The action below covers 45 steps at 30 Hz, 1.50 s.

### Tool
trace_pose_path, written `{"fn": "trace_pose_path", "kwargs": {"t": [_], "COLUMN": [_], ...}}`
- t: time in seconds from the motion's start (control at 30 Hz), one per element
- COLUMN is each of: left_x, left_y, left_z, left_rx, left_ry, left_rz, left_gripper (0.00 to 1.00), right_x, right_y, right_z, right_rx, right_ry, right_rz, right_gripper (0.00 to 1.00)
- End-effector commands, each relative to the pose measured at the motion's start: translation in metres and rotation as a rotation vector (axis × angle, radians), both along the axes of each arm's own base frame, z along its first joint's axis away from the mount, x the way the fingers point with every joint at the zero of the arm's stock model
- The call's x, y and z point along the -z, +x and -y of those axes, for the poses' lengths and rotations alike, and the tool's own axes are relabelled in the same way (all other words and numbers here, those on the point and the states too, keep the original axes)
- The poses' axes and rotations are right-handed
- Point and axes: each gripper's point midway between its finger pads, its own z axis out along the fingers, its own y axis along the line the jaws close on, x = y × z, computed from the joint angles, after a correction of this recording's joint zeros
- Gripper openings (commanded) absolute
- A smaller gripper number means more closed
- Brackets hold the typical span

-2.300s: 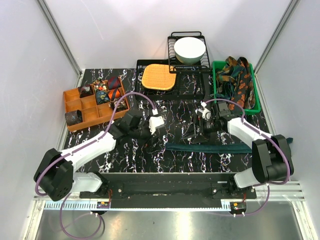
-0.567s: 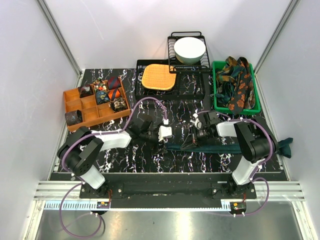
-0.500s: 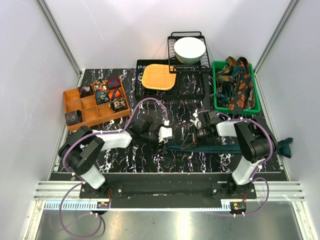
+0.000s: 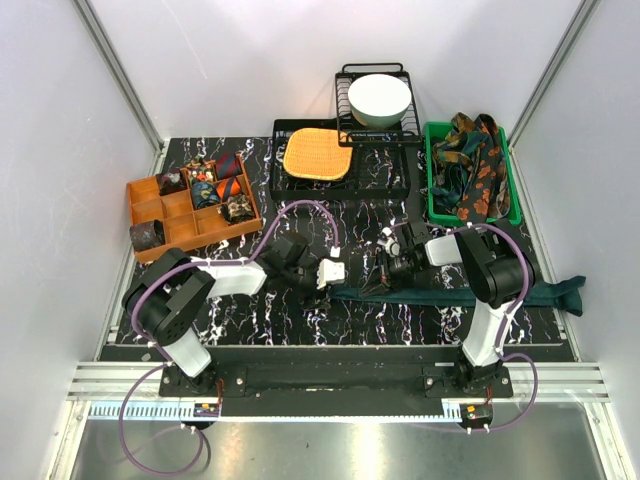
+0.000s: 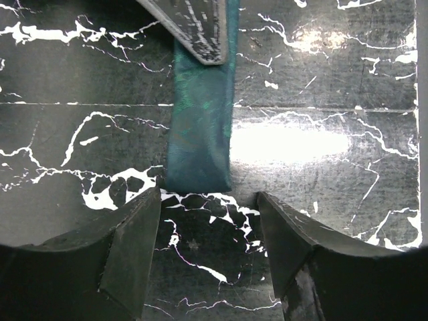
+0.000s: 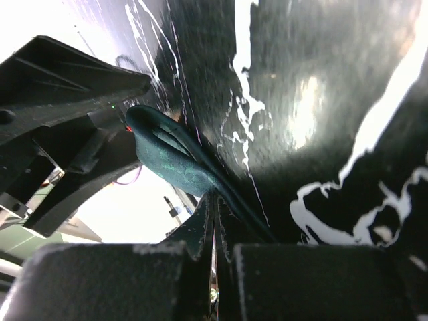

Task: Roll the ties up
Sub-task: Roll the tie at the center of the board.

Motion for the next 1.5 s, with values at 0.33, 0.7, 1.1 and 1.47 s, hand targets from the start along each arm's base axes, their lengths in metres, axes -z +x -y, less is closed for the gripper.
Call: {"fn": "trace_pose_path", "kwargs": {"t": [0.33,0.7,1.1,1.47], "left_x": [-0.007,-0.03,-0.067,-0.028], "left_y": [0.024,0.016,0.007,0.007], "left_z": [0.022,0.028,0.065,0.083], "left_rx": [0.0,0.062,0.104,0.113], "left_ry": [-0.038,-0.066,-0.147,-0.072], "left_rz": [0.034,0.009,-0.038,-0.082], "left_gripper": [0.65,0.34,0.34,0.35], "right_x": [0.009,0.018,0.022,0.018], "right_y": [0.004,0.004,0.007,0.007], "right_z": [0.002,0.004,0.003,0.001], "right_rx": [-0.031,-0.016,-0.01,-0.014], "right_ry": [-0.049,-0.078,-0.086,-0.07], "right_rz": [0.036,0.004,-0.008,-0.006], "right_gripper": [0.0,0.0,0.0,0.0]}}
